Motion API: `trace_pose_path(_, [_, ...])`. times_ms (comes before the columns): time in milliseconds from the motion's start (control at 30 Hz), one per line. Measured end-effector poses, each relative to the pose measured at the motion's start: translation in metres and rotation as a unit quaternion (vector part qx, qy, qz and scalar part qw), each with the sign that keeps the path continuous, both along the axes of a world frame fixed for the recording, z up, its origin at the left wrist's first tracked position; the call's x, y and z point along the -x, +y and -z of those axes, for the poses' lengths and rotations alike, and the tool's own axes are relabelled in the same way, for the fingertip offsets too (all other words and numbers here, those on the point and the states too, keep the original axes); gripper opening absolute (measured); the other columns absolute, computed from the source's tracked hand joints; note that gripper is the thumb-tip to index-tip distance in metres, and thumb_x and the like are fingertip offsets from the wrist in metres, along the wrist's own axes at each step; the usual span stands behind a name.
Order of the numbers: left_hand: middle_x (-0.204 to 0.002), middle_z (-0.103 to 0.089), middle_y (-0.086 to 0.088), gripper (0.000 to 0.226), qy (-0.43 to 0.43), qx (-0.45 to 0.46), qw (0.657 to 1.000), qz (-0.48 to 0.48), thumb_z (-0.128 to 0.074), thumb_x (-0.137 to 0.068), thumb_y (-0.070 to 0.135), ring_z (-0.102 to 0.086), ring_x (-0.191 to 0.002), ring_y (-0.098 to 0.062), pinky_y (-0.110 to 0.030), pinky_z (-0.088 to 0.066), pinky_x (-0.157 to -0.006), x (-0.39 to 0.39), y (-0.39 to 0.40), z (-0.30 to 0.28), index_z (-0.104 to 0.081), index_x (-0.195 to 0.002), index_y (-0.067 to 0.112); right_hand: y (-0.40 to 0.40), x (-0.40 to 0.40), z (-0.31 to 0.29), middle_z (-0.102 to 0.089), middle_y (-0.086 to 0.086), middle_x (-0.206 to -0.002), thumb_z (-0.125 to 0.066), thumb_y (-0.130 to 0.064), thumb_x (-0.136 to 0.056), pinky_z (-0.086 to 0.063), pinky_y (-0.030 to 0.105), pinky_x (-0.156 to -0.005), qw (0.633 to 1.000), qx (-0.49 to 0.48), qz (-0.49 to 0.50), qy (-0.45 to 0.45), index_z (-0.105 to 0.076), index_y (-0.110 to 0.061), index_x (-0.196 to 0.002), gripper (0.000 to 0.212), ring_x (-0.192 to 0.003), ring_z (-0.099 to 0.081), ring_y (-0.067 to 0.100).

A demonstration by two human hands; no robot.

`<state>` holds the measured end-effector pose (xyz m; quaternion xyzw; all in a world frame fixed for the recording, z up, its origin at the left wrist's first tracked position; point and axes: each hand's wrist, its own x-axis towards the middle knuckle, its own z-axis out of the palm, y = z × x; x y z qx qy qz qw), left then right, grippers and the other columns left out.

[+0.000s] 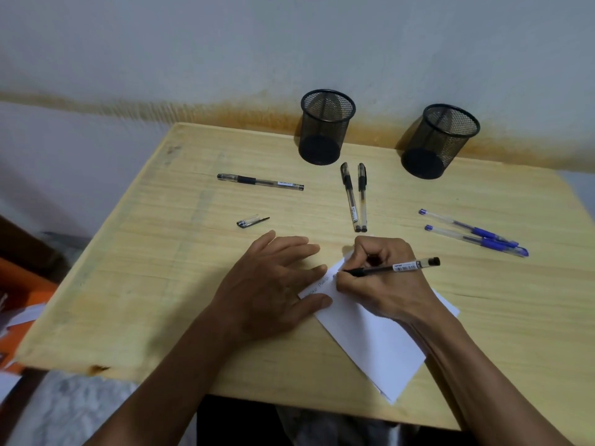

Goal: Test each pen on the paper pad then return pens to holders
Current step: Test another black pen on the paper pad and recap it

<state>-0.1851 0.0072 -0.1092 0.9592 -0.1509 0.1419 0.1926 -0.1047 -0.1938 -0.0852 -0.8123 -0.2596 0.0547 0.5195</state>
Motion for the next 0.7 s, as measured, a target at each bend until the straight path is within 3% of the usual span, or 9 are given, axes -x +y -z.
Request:
trace_pose_path(100, [-0.136,-0.062,0.003,0.047,0.003,-0.006,1.0,-0.003,-0.055,-0.09,0.062,-0.053,-0.132,-0.018,-0.053,-0.037,-0.111,0.0003,0.0001,-0.001,-0.074,-0.116,0.028,-0.0007,-0.0008,0.0,-0.062,0.011,-0.058,-0.075,-0.007,-0.063,-0.043,0.028,-0.051,1.0,-0.007,0.0,0.01,-0.062,-0.003,-0.058,0.015,-0.056,-0.056,0.029])
trace_pose_path(233, [-0.136,-0.063,0.002,0.047,0.004,-0.005,1.0,-0.002,-0.055,-0.09,0.062,-0.053,-0.132,-0.019,-0.054,-0.038,-0.11,0.0004,-0.0002,-0.0014,-0.074,-0.116,0.028,-0.0004,-0.0018,0.0035,-0.063,0.004,-0.058,-0.077,0.0,-0.067,-0.044,0.028,-0.051,1.0,0.0,0.024,0.003,-0.061,-0.009,-0.058,0.02,-0.055,-0.056,0.013])
trace_pose_path(400, [-0.135,-0.063,0.002,0.046,0.003,0.006,1.0,-0.002,-0.055,-0.089,0.062,-0.053,-0.132,-0.019,-0.055,-0.038,-0.11,0.0004,-0.0004,-0.002,-0.075,-0.114,0.028,0.001,-0.0006,0.0027,-0.06,0.008,-0.057,-0.074,-0.009,-0.063,-0.041,0.03,-0.052,1.0,0.013,0.014,-0.008,-0.06,-0.005,-0.057,0.016,-0.055,-0.055,0.024])
trace_pose_path(500, [-0.135,-0.063,0.002,0.046,0.006,0.008,1.0,-0.003,-0.055,-0.089,0.062,-0.053,-0.132,-0.019,-0.055,-0.037,-0.111,0.0012,-0.0009,-0.0024,-0.075,-0.114,0.028,0.001,-0.0008,0.0029,-0.06,0.004,-0.057,-0.07,-0.012,-0.063,-0.042,0.032,-0.05,0.999,0.009,0.039,-0.016,-0.058,-0.009,-0.057,0.014,-0.054,-0.054,0.019])
trace_pose_path(700, [-0.136,-0.063,0.003,0.046,0.013,0.015,1.0,-0.006,-0.055,-0.089,0.063,-0.052,-0.133,-0.017,-0.053,-0.035,-0.113,0.0013,-0.001,-0.0024,-0.074,-0.115,0.03,0.002,0.001,0.0038,-0.058,0.003,-0.057,-0.07,-0.011,-0.062,-0.042,0.038,-0.051,0.999,0.006,0.041,-0.019,-0.056,-0.007,-0.057,0.015,-0.057,-0.054,0.025])
